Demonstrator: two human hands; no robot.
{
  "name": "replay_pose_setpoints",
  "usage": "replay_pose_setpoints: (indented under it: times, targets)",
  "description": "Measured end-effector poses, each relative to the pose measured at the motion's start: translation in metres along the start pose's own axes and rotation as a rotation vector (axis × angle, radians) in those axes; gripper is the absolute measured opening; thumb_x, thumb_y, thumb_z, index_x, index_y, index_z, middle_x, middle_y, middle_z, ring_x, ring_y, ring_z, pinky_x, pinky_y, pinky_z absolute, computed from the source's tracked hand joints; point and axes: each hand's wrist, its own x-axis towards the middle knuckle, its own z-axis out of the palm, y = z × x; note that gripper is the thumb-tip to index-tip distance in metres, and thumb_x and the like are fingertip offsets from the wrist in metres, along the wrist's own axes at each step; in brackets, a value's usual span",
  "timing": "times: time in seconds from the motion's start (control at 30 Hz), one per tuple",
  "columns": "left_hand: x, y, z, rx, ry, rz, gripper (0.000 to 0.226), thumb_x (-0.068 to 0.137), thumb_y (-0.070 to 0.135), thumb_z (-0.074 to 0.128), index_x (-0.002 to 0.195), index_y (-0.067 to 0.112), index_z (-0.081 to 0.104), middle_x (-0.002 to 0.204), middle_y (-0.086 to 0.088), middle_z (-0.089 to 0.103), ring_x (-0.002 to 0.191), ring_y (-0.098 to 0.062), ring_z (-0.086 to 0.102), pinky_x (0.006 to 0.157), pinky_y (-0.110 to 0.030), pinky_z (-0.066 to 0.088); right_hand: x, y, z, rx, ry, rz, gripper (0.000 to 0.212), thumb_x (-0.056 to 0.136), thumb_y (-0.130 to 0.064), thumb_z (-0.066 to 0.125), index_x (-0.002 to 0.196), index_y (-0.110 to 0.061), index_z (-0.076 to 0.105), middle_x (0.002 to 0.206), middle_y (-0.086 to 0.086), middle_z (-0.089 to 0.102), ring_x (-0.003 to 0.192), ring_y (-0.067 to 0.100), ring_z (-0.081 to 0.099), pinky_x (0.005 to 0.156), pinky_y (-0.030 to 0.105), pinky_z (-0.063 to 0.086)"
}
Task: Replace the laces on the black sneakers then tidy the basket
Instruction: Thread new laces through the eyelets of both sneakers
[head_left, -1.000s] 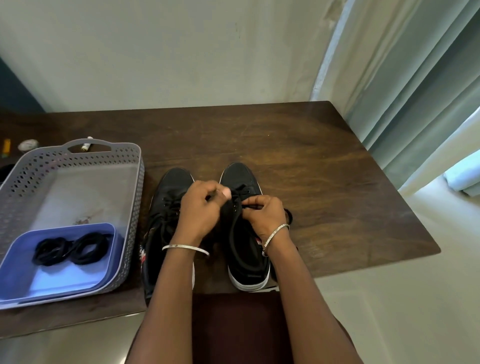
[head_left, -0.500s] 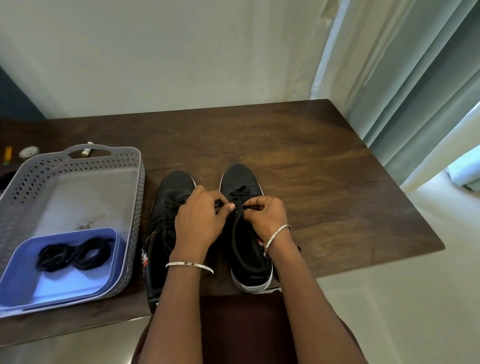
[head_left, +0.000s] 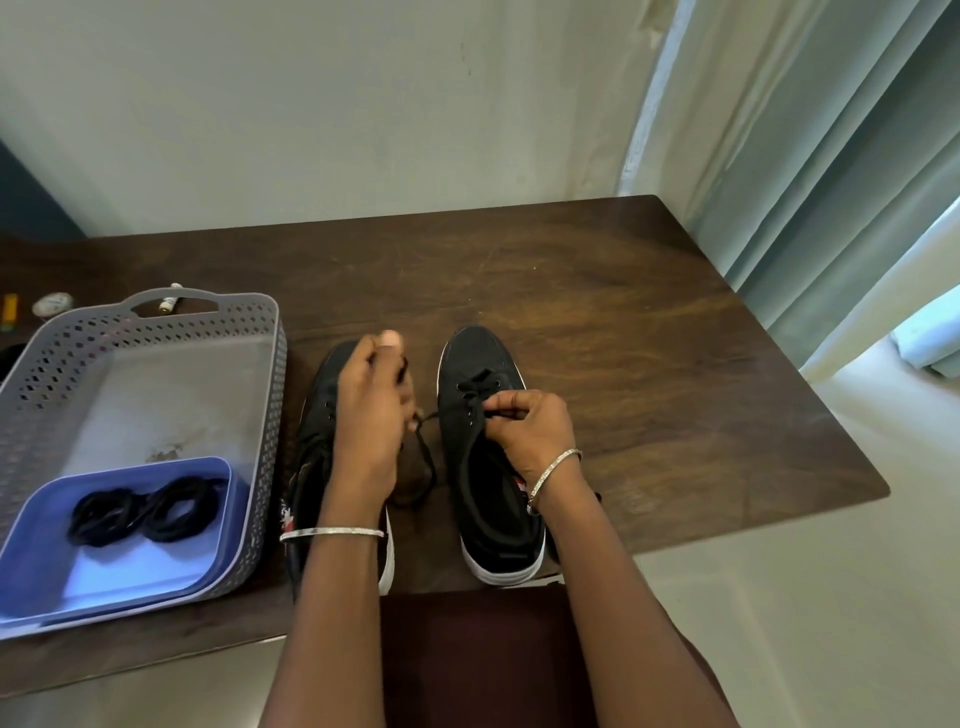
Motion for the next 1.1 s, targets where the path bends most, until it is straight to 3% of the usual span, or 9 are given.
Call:
replay_pose_setpoints:
  times: [0.1, 0.2, 0.27, 0.4, 0.6, 0.77, 0.97, 1.03, 1.1]
  targets:
    - [-0.002, -0.011, 0.006, 0.673, -0.064, 0.164, 0.018, 0.092, 0.041, 0.064, 0.1, 0.028, 0.055, 0.071, 0.007, 0.057, 0.063, -0.01, 0.055, 0.062, -0.033, 0.045, -0.002, -0.004, 0.001, -0.099, 0.018, -0.03, 0.023, 0.07, -0.006, 0.083, 0.067, -0.025, 0.071, 0.075, -0.001, 0.074, 0.073, 0.013, 0.071, 0.08, 0.038, 0.06]
    - [-0.004, -0.017, 0.012, 1.003, -0.132, 0.229, 0.014, 0.089, 0.028, 0.066, 0.103, 0.028, 0.062, 0.093, 0.009, 0.06, 0.091, -0.014, 0.061, 0.075, -0.031, 0.046, -0.003, -0.008, -0.002, -0.286, 0.041, -0.069, 0.019, 0.07, -0.019, 0.084, 0.078, -0.024, 0.067, 0.084, -0.003, 0.068, 0.068, 0.004, 0.059, 0.064, 0.018, 0.047]
    - [-0.002, -0.017, 0.01, 1.099, -0.127, 0.22, 0.007, 0.09, 0.024, 0.065, 0.096, 0.027, 0.067, 0.097, 0.009, 0.06, 0.096, -0.016, 0.06, 0.075, -0.03, 0.041, -0.003, -0.008, -0.005, -0.372, 0.053, -0.083, 0.03, 0.065, -0.029, 0.087, 0.08, -0.025, 0.062, 0.093, 0.001, 0.065, 0.075, 0.009, 0.059, 0.06, 0.016, 0.041]
    - [-0.001, -0.017, 0.007, 1.085, -0.132, 0.178, 0.007, 0.094, 0.025, 0.063, 0.095, 0.024, 0.07, 0.093, 0.004, 0.069, 0.095, -0.022, 0.063, 0.072, -0.03, 0.04, -0.006, -0.011, -0.011, -0.38, 0.023, -0.063, 0.042, 0.062, -0.033, 0.088, 0.092, -0.019, 0.061, 0.094, -0.003, 0.064, 0.084, 0.012, 0.062, 0.065, 0.019, 0.045]
    - [-0.001, -0.018, 0.01, 1.087, -0.182, 0.009, 0.016, 0.1, 0.025, 0.049, 0.105, 0.02, 0.063, 0.11, -0.006, 0.066, 0.101, -0.032, 0.06, 0.081, -0.039, 0.046, -0.009, -0.015, -0.016, -0.183, -0.017, 0.01, 0.053, 0.065, -0.02, 0.086, 0.108, -0.02, 0.056, 0.098, -0.001, 0.06, 0.078, 0.01, 0.056, 0.073, 0.029, 0.054]
    - [0.0, -0.021, 0.01, 1.043, -0.16, -0.029, 0.017, 0.101, 0.024, 0.047, 0.107, 0.022, 0.063, 0.108, -0.005, 0.069, 0.101, -0.031, 0.061, 0.084, -0.041, 0.048, -0.007, -0.016, -0.023, -0.015, -0.063, 0.033, 0.029, 0.078, -0.01, 0.078, 0.102, -0.02, 0.067, 0.098, 0.002, 0.066, 0.084, 0.014, 0.063, 0.079, 0.028, 0.056]
    - [-0.001, -0.02, 0.005, 0.868, -0.276, 0.045, 0.017, 0.093, 0.015, 0.059, 0.103, 0.029, 0.057, 0.068, 0.007, 0.052, 0.052, -0.005, 0.048, 0.052, -0.021, 0.037, -0.003, -0.015, -0.02, -0.343, -0.016, -0.294, 0.026, 0.089, -0.002, 0.063, 0.095, -0.024, 0.074, 0.096, -0.009, 0.069, 0.078, -0.003, 0.061, 0.072, 0.003, 0.042]
    - [-0.001, -0.019, 0.004, 0.891, -0.264, 0.084, 0.022, 0.089, 0.009, 0.063, 0.099, 0.028, 0.059, 0.071, 0.01, 0.053, 0.052, -0.004, 0.048, 0.05, -0.016, 0.036, -0.002, -0.014, -0.018, -0.402, -0.02, -0.344, 0.024, 0.088, -0.003, 0.067, 0.096, -0.025, 0.074, 0.098, -0.006, 0.066, 0.077, -0.007, 0.056, 0.071, 0.0, 0.039]
    - [0.0, -0.021, 0.006, 0.929, -0.227, 0.148, 0.021, 0.087, 0.01, 0.067, 0.095, 0.029, 0.062, 0.08, 0.013, 0.058, 0.065, -0.003, 0.054, 0.062, -0.021, 0.044, 0.0, -0.013, -0.018, -0.435, -0.01, -0.371, 0.02, 0.087, -0.007, 0.07, 0.094, -0.025, 0.074, 0.097, -0.005, 0.066, 0.074, -0.007, 0.053, 0.07, 0.0, 0.038]
